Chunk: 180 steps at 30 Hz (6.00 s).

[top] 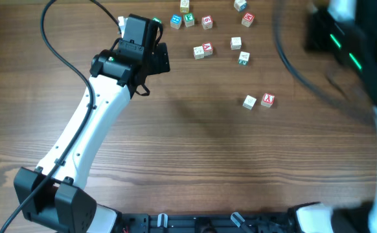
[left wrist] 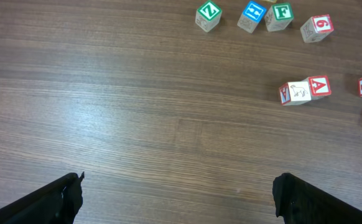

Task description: Form a circle

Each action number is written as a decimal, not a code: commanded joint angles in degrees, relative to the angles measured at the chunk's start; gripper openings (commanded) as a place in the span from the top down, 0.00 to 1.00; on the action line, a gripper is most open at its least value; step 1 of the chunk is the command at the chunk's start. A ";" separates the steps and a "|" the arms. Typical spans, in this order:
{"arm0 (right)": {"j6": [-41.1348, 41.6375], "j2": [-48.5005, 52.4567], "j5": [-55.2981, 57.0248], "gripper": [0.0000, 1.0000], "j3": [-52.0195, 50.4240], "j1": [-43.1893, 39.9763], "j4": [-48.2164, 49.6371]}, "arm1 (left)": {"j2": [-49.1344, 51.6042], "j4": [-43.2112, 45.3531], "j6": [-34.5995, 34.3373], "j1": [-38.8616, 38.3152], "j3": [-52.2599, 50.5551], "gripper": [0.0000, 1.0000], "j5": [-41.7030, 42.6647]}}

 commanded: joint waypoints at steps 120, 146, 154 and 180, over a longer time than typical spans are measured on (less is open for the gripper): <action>24.37 3.89 -15.45 0.39 -93.68 -0.15 75.17 | 0.11 0.13 -0.68 0.22 -0.22 0.00 0.31; 22.67 3.23 -14.64 0.14 -67.95 -0.63 41.18 | 0.11 0.13 -0.68 0.22 -0.22 0.00 0.31; 17.64 4.85 3.67 0.04 -63.95 -1.01 46.10 | 0.11 0.13 -0.68 0.22 -0.22 0.00 0.28; 9.81 21.49 -13.25 0.35 -63.54 -9.38 53.09 | 0.11 0.13 -0.68 0.22 -0.22 0.00 0.28</action>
